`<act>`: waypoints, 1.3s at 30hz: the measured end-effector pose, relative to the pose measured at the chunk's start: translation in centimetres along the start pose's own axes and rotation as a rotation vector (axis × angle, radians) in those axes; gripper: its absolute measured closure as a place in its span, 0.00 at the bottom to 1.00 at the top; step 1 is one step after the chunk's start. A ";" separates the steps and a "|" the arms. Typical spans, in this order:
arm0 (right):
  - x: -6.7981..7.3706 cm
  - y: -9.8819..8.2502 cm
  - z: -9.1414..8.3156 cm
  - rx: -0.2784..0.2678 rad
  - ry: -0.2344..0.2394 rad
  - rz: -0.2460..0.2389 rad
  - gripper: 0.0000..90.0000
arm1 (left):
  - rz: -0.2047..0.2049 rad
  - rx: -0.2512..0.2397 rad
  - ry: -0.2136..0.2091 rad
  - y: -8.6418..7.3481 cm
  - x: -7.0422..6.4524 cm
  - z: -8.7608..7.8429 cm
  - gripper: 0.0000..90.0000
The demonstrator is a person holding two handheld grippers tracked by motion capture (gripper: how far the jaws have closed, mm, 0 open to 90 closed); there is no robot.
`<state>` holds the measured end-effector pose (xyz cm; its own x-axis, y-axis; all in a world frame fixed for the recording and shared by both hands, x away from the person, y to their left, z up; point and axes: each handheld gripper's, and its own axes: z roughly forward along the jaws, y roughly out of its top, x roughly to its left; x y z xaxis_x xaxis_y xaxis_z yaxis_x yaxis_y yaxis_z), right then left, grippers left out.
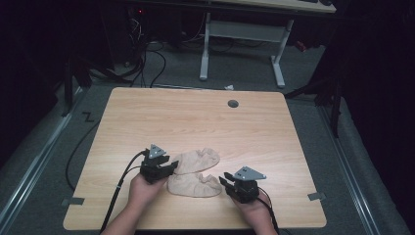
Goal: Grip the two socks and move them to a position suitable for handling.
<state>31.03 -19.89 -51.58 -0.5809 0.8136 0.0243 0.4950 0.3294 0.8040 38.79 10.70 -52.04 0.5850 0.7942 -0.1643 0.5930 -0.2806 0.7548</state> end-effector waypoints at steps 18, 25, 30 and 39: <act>-2.6 4.5 5.7 0.039 -0.043 0.057 0.74 | 0.004 -0.016 -0.004 -0.2 -0.2 0.9 0.93; -3.5 4.9 8.0 0.098 -0.050 0.087 0.71 | 0.013 -0.015 0.015 -0.1 0.1 1.1 0.94; -3.7 4.6 8.4 0.116 -0.034 0.096 0.77 | 0.025 -0.006 0.038 -0.2 0.2 1.4 0.95; -2.7 5.0 7.6 0.074 -0.032 0.038 0.96 | 0.035 -0.056 0.061 0.2 -0.1 0.4 0.96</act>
<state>39.99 -16.80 -52.11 -0.5407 0.8406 0.0339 0.5634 0.3318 0.7566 39.07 10.35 -52.16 0.5693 0.8162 -0.0992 0.5395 -0.2797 0.7942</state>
